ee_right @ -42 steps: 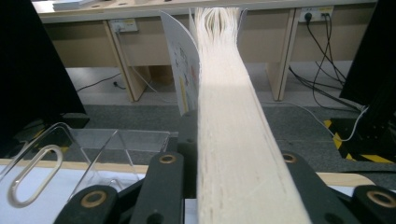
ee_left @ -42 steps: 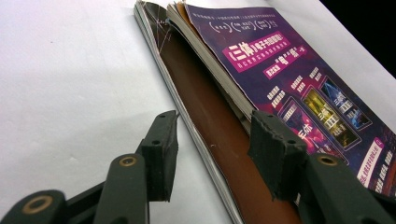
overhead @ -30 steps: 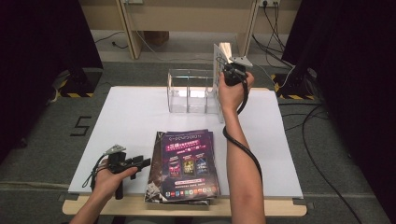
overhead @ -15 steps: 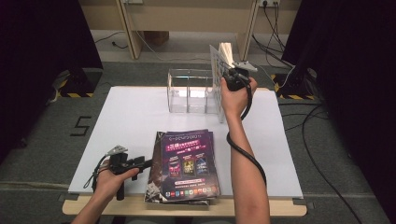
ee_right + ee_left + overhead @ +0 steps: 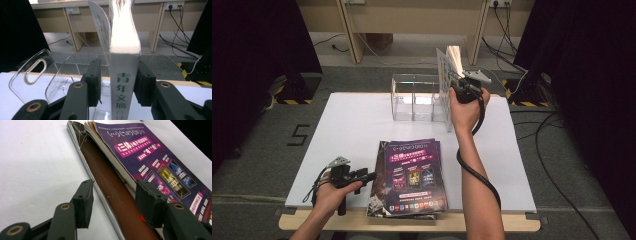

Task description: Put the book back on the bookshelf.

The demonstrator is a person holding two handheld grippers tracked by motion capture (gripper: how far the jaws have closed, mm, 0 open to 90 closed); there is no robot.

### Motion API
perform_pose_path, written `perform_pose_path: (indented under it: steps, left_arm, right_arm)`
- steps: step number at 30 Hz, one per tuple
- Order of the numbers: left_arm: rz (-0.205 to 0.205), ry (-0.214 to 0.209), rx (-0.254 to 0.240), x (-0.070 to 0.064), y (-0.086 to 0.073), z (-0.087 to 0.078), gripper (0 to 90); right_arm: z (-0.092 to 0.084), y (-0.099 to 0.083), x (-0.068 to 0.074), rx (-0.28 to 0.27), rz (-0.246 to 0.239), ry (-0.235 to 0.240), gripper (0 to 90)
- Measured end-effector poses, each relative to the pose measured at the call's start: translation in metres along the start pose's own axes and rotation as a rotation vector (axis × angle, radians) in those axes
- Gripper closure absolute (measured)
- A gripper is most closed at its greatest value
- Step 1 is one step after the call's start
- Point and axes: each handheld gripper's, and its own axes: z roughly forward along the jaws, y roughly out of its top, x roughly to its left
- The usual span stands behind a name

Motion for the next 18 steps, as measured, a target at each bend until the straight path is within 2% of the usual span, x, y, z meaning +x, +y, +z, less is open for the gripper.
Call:
perform_pose_path:
  steps: [18]
  left_arm:
    - [0.013,-0.007,-0.003,-0.008,-0.001,0.003,47.3]
  right_arm:
    - [-0.024,-0.009,0.000,0.010,-0.011,0.023,62.2]
